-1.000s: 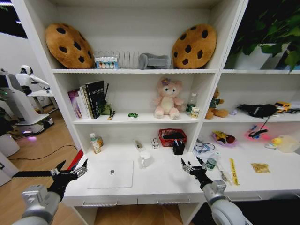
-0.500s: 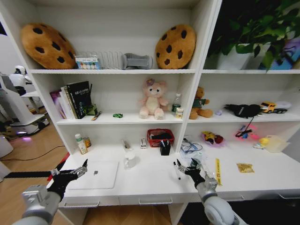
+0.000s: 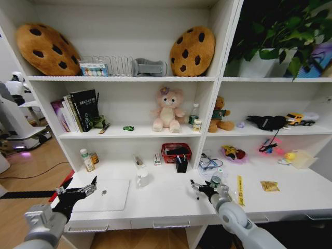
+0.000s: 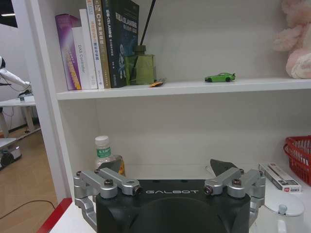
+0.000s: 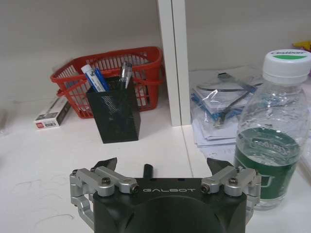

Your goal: Organize the objects on the table.

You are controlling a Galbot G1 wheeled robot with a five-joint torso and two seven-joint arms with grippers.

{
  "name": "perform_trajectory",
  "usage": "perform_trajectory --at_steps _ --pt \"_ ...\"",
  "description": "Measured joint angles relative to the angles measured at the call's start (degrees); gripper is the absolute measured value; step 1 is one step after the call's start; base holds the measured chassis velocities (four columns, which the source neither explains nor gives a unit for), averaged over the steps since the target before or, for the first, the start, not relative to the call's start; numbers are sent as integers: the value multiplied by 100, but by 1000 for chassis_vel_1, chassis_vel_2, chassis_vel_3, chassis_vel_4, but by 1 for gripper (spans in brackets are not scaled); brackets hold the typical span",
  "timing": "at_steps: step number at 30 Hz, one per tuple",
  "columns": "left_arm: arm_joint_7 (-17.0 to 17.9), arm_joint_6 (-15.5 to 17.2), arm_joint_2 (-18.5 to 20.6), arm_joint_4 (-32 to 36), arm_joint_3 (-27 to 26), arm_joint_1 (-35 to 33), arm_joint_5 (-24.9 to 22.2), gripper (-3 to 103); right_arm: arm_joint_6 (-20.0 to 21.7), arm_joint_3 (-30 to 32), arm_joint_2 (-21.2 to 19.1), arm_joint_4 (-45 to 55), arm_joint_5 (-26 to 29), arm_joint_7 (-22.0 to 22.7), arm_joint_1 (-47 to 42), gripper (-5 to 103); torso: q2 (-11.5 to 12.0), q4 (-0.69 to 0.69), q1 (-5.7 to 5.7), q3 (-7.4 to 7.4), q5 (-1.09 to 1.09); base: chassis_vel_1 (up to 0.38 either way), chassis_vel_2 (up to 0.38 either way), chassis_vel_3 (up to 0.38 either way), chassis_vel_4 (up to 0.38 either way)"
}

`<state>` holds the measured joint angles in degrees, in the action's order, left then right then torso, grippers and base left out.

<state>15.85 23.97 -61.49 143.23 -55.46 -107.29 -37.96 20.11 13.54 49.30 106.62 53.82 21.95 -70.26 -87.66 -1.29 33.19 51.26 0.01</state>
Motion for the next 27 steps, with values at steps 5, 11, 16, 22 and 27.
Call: perform_trajectory --at_steps 5,11,16,22,27 --pt "-1 0 0 0 0 0 0 100 162 -286 -46 -321 55 -42 433 100 0 -1 0 0 -1 0 0 0 0" --pt "-1 0 0 0 0 0 0 100 166 -670 -2 -555 51 -88 796 100 0 0 0 -1 -2 0 0 0 0" --pt "0 0 0 1 0 0 0 100 127 -964 108 -881 15 -84 1060 100 0 0 0 0 -2 0 0 0 0" --pt "-1 0 0 0 0 0 0 100 37 -1148 203 -1158 -62 -119 1211 103 0 0 -1 -1 -2 0 0 0 0" --pt "-1 0 0 1 0 0 0 100 15 -1226 228 -1215 -88 -100 1248 90 0 0 -1 -1 -2 0 0 0 0"
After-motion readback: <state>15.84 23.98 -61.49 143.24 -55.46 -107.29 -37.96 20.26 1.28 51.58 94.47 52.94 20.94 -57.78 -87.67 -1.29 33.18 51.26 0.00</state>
